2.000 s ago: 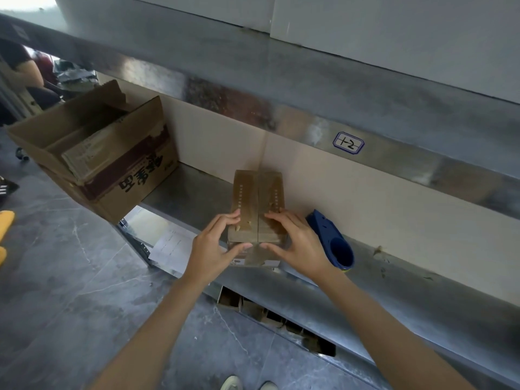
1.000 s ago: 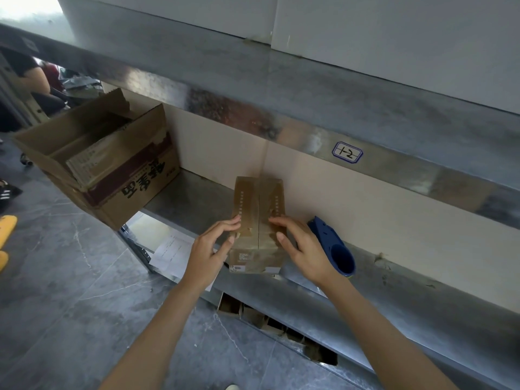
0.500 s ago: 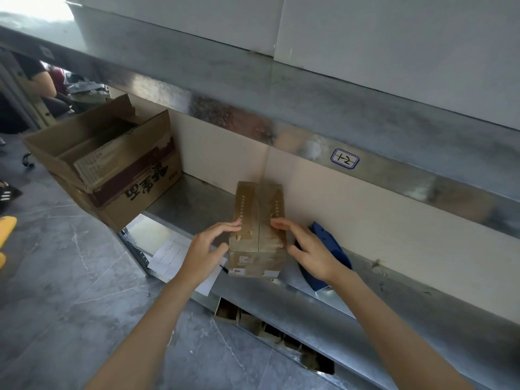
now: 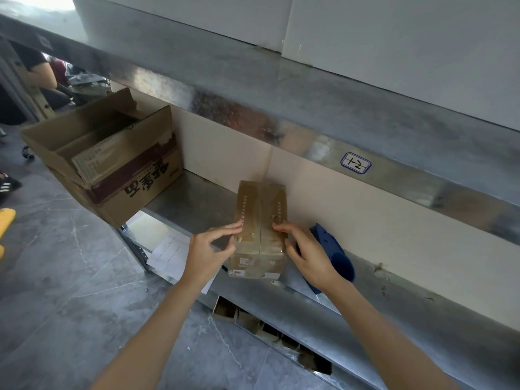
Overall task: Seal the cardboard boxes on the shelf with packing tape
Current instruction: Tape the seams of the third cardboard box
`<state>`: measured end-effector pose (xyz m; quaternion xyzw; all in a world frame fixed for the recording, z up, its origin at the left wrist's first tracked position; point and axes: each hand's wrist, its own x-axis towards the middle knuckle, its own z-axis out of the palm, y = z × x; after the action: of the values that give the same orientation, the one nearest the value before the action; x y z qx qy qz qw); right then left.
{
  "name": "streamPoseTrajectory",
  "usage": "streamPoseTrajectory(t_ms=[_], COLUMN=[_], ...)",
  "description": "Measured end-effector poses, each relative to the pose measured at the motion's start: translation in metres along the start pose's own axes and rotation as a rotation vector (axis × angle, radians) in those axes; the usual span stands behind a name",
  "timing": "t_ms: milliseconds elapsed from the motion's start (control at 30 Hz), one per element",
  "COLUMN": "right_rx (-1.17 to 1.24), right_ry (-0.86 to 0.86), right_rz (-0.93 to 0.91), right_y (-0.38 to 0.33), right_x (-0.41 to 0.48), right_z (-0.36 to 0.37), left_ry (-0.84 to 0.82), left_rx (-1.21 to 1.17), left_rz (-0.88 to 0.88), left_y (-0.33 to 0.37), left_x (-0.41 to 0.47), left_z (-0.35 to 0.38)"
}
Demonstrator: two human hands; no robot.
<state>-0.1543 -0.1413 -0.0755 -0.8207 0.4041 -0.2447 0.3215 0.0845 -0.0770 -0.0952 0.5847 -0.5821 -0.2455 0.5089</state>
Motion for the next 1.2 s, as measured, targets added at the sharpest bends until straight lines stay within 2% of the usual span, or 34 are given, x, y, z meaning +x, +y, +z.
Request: streamPoseTrajectory(t_ms=[267, 367, 500, 767, 1000, 1100, 1200], right_rx=[-0.037, -0.111, -0.060, -0.101, -0.182, -0.189, -0.249], right_ry=[0.101, 0.076, -0.001, -0.019, -0.109, -0.032, 0.037], right_rz=[0.021, 0.009, 0.011, -0.060, -0.165, -0.199, -0.214], right_y=[-0.005, -0.008, -0.006, -0.009, -0.019, -0.021, -0.027], right_x=[0.008, 0.008, 0.004, 0.007, 0.019, 0.023, 0.025], right_z=[0.013, 0.011, 0.000, 0.006, 0.018, 0.028, 0.035], left_ry=[0.026, 0.024, -0.045, -0.111, 0.064, 0.153, 0.167], left_rx=[0.022, 0.006, -0.008, 0.061, 0.134, 0.167, 0.179], left_rz=[0.000, -0.037, -0.058, -0.034, -0.077, -0.103, -0.111], left_y=[0.002, 0.004, 0.009, 0.004, -0.008, -0.008, -0.005], left_x=[-0.002, -0.001, 0.000, -0.003, -0.005, -0.008, -0.011], left_z=[0.003, 0.003, -0.001, -0.014, -0.041, -0.040, -0.033])
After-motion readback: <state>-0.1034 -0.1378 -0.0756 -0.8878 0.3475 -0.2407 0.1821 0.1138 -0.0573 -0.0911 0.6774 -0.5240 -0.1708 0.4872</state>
